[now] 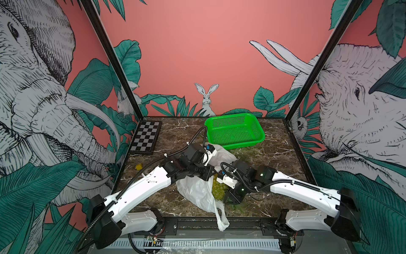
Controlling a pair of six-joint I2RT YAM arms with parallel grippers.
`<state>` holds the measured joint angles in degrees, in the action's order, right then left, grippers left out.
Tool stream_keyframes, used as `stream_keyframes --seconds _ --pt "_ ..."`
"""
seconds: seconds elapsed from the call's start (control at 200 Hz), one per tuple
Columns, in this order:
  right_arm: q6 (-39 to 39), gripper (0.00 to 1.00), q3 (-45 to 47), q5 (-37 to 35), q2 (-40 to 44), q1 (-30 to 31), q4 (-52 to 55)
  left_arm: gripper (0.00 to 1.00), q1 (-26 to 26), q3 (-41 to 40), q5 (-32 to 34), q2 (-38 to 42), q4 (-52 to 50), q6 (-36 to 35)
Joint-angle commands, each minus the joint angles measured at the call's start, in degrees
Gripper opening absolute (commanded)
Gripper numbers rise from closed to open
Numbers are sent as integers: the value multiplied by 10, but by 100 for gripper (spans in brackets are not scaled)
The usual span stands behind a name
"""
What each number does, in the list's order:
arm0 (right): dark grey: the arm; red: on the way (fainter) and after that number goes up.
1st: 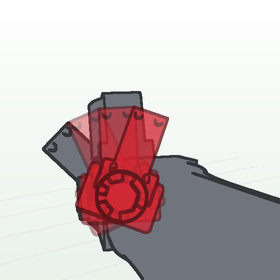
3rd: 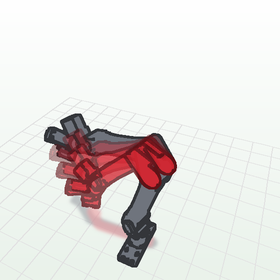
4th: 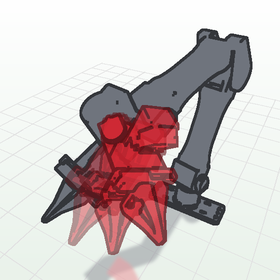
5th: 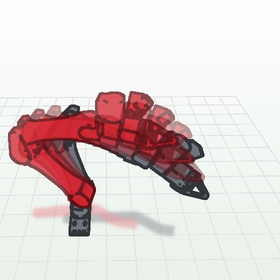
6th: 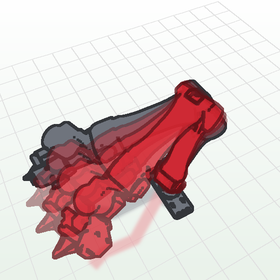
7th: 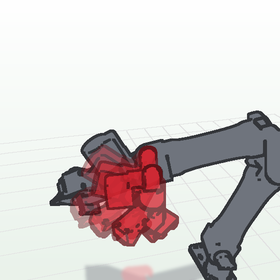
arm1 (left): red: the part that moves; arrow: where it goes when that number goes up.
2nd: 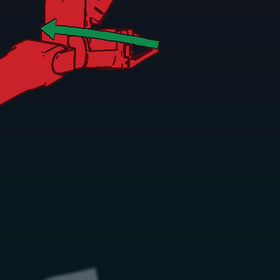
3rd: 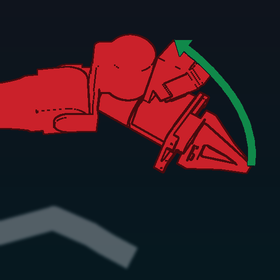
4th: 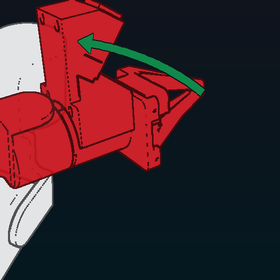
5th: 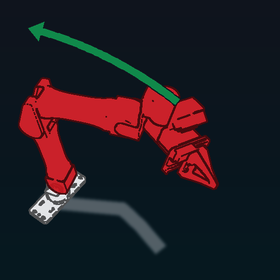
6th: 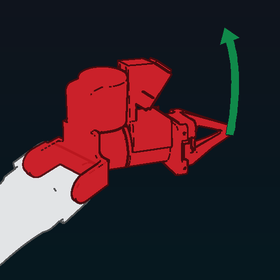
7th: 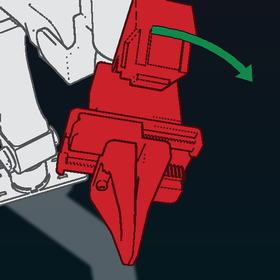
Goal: Place the pineapple into a plastic bag & tie a knot
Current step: Place the pineapple in the plastic bag.
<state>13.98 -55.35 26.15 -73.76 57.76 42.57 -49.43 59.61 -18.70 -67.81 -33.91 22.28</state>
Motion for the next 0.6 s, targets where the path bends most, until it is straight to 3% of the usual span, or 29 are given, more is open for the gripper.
stream_keyframes --seconds 0.0,0.38,0.415,0.48,0.595 --pt "-27 0 -21 3 -20 4 -119 0 -2 -14 -17 23 2 12" --pt "67 0 23 -42 -104 16 -388 0 -2 -39 13 39 -6 27" --pt "75 8 25 -57 -116 17 -406 0 -2 -40 14 37 -6 26" --pt "94 13 36 -78 -135 18 -456 0 -2 -46 19 33 -6 27" --pt "145 32 52 -143 -171 17 -531 0 -2 -56 49 33 -9 29"
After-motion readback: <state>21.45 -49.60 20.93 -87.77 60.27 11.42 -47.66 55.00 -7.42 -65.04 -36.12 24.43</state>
